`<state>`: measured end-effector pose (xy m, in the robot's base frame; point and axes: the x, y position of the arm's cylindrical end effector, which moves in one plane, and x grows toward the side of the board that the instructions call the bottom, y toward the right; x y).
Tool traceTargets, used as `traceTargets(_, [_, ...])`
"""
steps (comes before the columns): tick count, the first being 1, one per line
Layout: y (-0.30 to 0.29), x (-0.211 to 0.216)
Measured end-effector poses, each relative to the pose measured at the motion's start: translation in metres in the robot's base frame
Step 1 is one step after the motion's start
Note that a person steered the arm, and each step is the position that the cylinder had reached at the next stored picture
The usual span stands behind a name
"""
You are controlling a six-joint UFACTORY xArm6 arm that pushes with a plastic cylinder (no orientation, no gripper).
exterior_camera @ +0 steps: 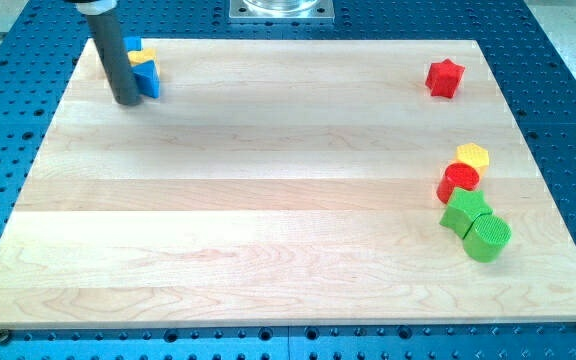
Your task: Place the hexagon below the triangle
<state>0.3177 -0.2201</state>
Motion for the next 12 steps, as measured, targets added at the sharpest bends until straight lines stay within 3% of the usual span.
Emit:
traceTargets(1, [-0.003, 0.027])
traceTargets(2, [0.033, 0.058])
traceTargets(5, [0.461, 0.079])
traceTargets(6, [0.561, 0.097])
traceTargets(7, [0.504, 0.128])
traceTargets(8, [0.44, 0.125])
traceTargets(9, [0.31, 0.102])
traceTargets(10, [0.267, 0.087])
traceTargets(11, [0.32, 0.104])
traceTargets(12, [0.189, 0.112])
